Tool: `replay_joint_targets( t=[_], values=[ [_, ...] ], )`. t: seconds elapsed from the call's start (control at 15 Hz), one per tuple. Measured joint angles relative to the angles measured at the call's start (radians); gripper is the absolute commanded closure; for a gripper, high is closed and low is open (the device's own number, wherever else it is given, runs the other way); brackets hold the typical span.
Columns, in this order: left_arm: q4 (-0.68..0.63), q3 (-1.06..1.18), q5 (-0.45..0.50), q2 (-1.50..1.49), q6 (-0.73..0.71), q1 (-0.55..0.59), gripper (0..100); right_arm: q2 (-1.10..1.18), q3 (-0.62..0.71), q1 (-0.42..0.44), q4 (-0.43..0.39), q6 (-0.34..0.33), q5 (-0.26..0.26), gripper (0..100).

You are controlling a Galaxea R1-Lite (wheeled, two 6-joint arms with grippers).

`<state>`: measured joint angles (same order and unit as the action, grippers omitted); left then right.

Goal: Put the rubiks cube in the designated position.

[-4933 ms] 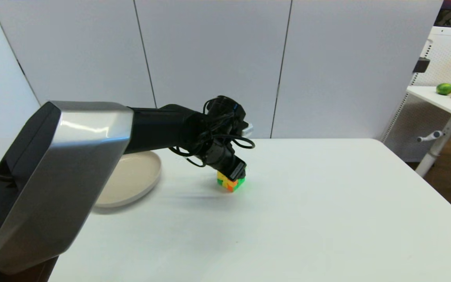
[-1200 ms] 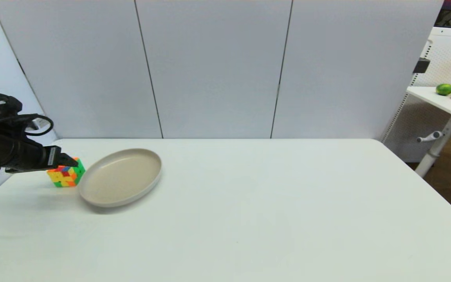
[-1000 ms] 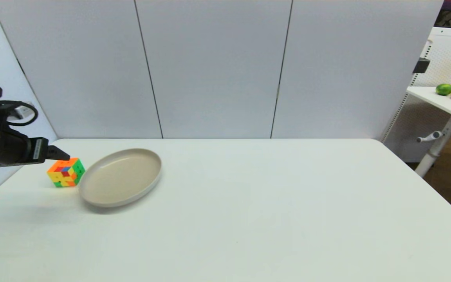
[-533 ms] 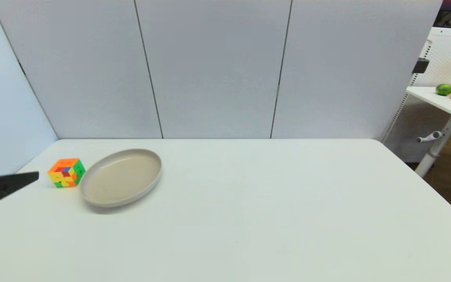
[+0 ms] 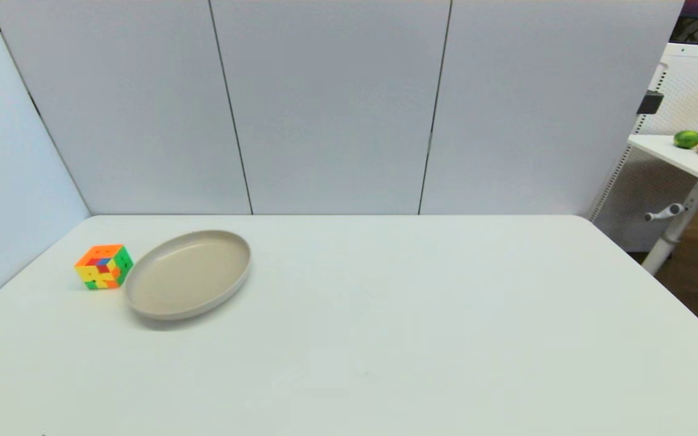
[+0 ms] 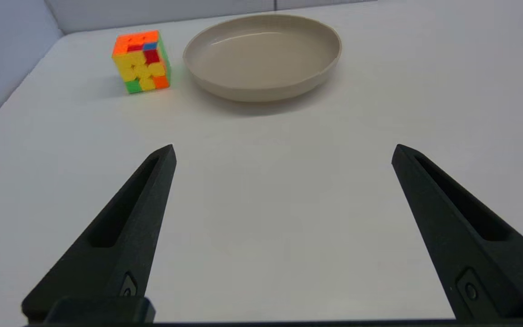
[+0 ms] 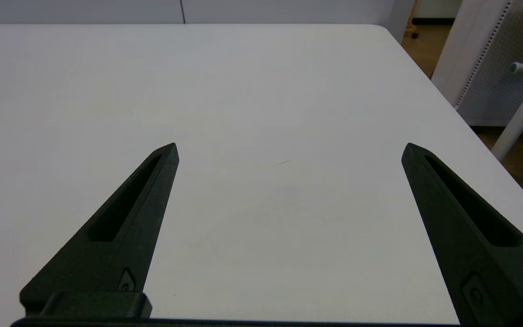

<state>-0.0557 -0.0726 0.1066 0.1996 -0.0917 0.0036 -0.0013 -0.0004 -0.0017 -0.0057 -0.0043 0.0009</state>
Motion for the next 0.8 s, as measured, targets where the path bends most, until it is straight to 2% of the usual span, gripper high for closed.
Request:
replay_joint_targets(
  t=[0.2, 0.4, 0.8],
  values=[
    [0.055, 0.060, -0.085, -0.144, 0.009, -0.008, 0, 0.000, 0.000, 0.000, 0.000, 0.000, 0.000, 0],
    [0.054, 0.069, -0.103, -0.188, 0.084, -0.009, 0, 0.000, 0.000, 0.000, 0.000, 0.000, 0.000, 0],
    [0.054, 0.073, -0.105, -0.203, 0.091, -0.009, 0, 0.000, 0.000, 0.000, 0.000, -0.001, 0.000, 0]
  ],
)
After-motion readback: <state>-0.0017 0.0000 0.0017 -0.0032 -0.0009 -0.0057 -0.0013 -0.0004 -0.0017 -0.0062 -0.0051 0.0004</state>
